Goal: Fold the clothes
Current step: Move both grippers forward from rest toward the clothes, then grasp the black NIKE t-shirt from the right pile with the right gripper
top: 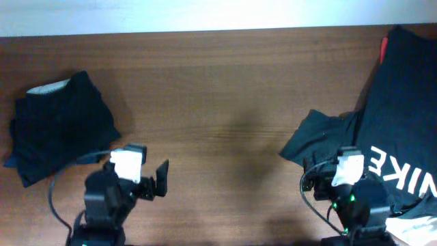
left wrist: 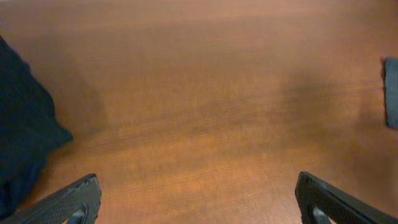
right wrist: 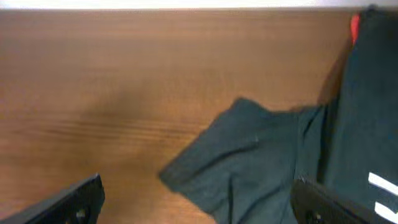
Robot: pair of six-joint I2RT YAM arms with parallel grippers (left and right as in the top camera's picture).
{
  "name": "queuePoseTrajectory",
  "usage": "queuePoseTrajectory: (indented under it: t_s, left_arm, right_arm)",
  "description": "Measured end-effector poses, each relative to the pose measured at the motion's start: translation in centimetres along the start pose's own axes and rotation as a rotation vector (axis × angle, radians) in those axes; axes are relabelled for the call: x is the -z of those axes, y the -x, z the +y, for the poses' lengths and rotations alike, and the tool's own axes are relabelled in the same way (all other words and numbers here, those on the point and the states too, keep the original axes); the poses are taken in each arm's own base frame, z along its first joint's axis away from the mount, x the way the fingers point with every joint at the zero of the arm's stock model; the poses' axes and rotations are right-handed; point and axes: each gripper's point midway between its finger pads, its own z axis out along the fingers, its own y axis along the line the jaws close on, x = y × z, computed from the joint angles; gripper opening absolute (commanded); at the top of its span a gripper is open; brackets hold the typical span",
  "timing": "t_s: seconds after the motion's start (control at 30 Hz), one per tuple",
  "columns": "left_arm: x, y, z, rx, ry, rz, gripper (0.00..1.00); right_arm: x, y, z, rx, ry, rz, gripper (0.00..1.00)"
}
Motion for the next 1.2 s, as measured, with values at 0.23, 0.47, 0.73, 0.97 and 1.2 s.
queuePoseTrajectory:
  t_s: [0.23, 0.47, 0.73, 0.97, 1.2]
  left_arm:
    - [0.0, 2.2, 0.0, 0.035, -0.002, 0.216, 0.99]
    - [-0.3, 2.0, 0.1, 0.034, -0.002, 0.231, 0.99]
    - [-0.4, 2.0, 0.1, 0.034, -0.003, 0.232, 0.99]
    - [-0.5, 2.7, 0.1, 0.030, -0.002, 0.200, 0.99]
    - [-0.5, 2.8, 0.1, 0.029, -0.001, 0.195, 0.99]
  right_arm:
    - [-3.8, 0.5, 0.1, -0.034, -0.027, 0.499, 0.99]
    - [-10.9, -8.7, 0.4, -0.054, -0.011, 0.890, 0.88]
    - [-16.1, -11.2, 0.5, -0.065, -0.005, 0.890, 0.04]
    - [-14.3, -6.1, -0.5, -0.119, -0.037, 0.947, 0.04]
    - [-8.5, 13.0, 0.9, -0.106, 0.089, 0.620, 0.04]
